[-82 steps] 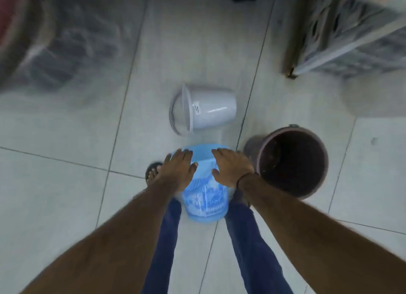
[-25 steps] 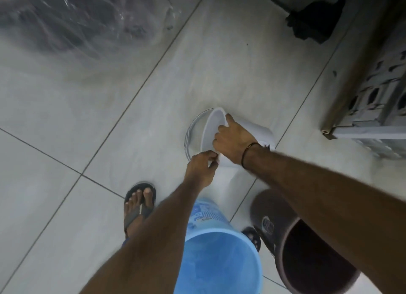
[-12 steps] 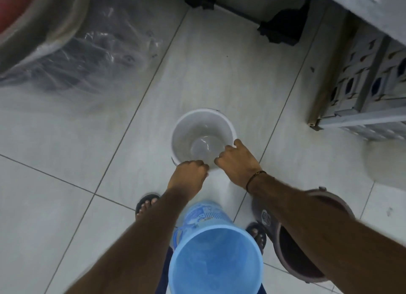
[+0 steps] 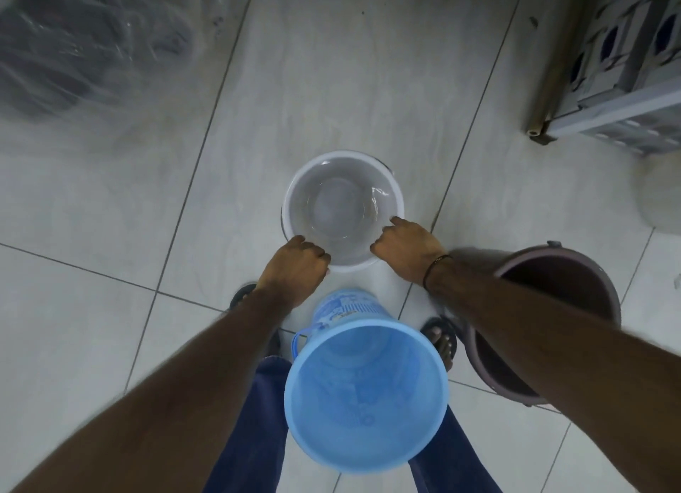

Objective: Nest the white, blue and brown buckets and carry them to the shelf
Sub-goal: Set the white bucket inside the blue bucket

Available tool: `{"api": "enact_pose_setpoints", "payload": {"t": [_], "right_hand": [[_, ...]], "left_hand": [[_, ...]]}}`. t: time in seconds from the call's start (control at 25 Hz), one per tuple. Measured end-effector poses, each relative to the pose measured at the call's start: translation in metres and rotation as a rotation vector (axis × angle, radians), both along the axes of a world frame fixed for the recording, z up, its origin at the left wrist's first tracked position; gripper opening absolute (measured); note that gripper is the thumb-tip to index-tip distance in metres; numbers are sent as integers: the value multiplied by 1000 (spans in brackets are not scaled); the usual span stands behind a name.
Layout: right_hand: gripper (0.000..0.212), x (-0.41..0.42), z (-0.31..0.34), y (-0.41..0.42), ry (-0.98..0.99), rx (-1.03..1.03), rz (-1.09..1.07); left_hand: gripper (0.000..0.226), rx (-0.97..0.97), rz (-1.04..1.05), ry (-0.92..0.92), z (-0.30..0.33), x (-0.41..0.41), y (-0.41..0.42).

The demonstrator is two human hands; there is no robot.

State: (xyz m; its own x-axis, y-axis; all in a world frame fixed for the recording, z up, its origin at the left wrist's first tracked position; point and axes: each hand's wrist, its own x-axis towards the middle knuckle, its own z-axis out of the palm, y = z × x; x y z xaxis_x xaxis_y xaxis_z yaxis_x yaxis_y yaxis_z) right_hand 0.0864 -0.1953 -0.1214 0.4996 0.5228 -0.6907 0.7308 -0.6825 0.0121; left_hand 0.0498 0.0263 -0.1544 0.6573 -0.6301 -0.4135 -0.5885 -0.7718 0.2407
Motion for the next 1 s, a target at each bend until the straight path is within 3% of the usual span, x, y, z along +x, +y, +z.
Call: {"api": "enact_pose_setpoints", "payload": {"t": [0.12, 0.24, 0.44, 0.64, 0.84, 1.0], "right_hand": [[28, 3, 26, -6, 15, 9, 1], [29, -1, 84, -12, 10, -5, -9], [25, -43, 283, -28, 52, 25, -72], [20, -125, 393, -31, 76, 52, -33], [19, -193, 385, -15, 182, -3, -83], [18, -226, 305, 0, 220, -51, -192]], "left_hand": [[17, 19, -61, -6, 19, 10, -2], [12, 40, -102, -32, 77, 12, -7], [12, 12, -59, -38, 273, -28, -27], [13, 52, -40, -41, 396, -116, -36], [19, 133, 122, 217, 372, -201, -26], [16, 117, 117, 299, 298, -232, -22]]}}
